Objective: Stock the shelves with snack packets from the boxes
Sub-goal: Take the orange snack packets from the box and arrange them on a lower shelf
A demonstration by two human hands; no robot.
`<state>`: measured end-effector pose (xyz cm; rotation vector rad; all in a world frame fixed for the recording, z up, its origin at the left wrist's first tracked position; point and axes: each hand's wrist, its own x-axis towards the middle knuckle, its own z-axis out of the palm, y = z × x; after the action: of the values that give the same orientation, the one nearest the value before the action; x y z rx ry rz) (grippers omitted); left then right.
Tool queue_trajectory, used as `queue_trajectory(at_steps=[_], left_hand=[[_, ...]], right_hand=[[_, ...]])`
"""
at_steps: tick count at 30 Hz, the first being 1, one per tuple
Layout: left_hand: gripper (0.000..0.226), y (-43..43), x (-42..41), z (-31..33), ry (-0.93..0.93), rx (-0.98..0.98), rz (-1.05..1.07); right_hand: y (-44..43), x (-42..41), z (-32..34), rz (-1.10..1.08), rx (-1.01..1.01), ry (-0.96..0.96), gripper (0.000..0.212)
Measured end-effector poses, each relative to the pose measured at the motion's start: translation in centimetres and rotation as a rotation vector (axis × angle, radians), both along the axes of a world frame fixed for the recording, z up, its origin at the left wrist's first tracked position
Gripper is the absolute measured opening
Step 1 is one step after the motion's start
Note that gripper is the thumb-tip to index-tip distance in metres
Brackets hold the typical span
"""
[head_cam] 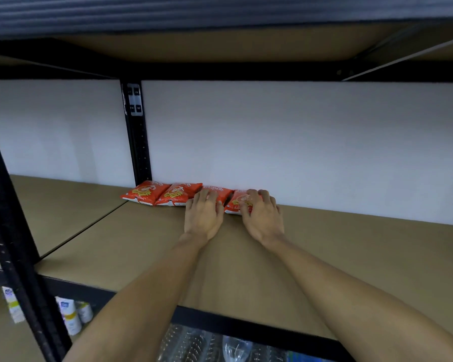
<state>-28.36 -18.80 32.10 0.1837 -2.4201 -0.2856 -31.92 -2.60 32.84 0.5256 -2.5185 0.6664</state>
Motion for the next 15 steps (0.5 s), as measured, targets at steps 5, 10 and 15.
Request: queue_trajectory(at_steps=[5, 10, 15], left_hand=[[0.033, 2.5, 4.2, 1.8, -0.05, -0.114, -0.058], [0.033, 7.6, 9.9, 5.1, -0.172, -0.104, -0.127], [0.039, 13.8, 15.1, 7.7, -0.198, -0.205, -0.259]], right_hand=[[4.0, 4.2, 2.4, 0.003, 0.033, -0.036, 0.041], [9.3, 10.0, 3.9, 0.01, 0.005, -0.11, 0.033], [15.2, 15.9, 4.8, 0.008, 0.048, -0.099, 0.034]])
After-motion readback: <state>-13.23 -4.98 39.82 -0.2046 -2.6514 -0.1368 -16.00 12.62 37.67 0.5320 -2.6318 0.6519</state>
